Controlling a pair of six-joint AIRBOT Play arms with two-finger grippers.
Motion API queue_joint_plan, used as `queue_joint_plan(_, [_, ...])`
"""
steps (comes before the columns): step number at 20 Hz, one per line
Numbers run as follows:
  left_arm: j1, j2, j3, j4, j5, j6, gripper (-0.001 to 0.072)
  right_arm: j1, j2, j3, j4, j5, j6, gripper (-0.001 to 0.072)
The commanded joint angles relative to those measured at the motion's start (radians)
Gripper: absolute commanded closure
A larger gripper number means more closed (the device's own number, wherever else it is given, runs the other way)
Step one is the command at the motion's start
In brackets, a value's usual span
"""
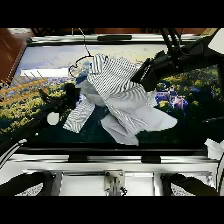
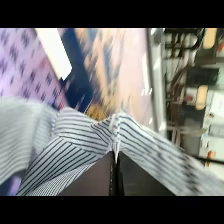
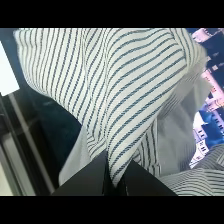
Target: Fold the shirts.
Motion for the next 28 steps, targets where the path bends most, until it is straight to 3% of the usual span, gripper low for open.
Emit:
queue_joint_plan(1, [0.127, 0.078, 0.0, 0.0, -0.01, 0.069, 0.065, 0.0, 0.021, 0.001, 0.023, 0.088, 0.036, 0.0653])
queue_joint_plan(7, [0.158, 0.097, 0.002, 0.0, 0.004, 0.068, 0.065, 0.0, 0.021, 0.001, 0.017, 0.129, 0.045, 0.0653])
queue_joint_plan(10, [0.143, 0.118, 0.02, 0.018, 0.098, 0.069, 0.065, 0.0, 0.02, 0.0, -0.008, 0.134, 0.046, 0.0653])
queue_joint_plan(13, [0.09, 0.151, 0.1, 0.143, 0.234, 0.068, 0.0651, 0.013, 0.02, 0.0, -0.014, 0.129, 0.055, 0.0653])
queue_joint_plan(18, [-0.08, 0.179, 0.345, 0.443, 0.24, 0.069, 0.0651, 0.14, 0.018, 0.001, -0.162, -0.037, 0.108, 0.0653])
queue_joint_plan(21, [-0.114, 0.229, 0.396, 0.589, 0.059, 0.093, 0.0651, 0.14, 0.021, 0.001, -0.179, -0.201, 0.201, 0.0653])
queue_joint_plan(24, [-0.108, 0.298, 0.396, 0.592, -0.209, 0.192, 0.0651, 0.14, 0.04, 0.002, -0.18, -0.301, 0.242, 0.0653])
queue_joint_plan(26, [-0.107, 0.345, 0.396, 0.592, -0.273, 0.287, 0.0651, 0.14, 0.057, 0.002, -0.182, -0.315, 0.243, 0.0653])
queue_joint_plan(28, [-0.09, 0.386, 0.396, 0.592, -0.282, 0.323, 0.0651, 0.14, 0.071, 0.002, -0.183, -0.315, 0.244, 0.0653])
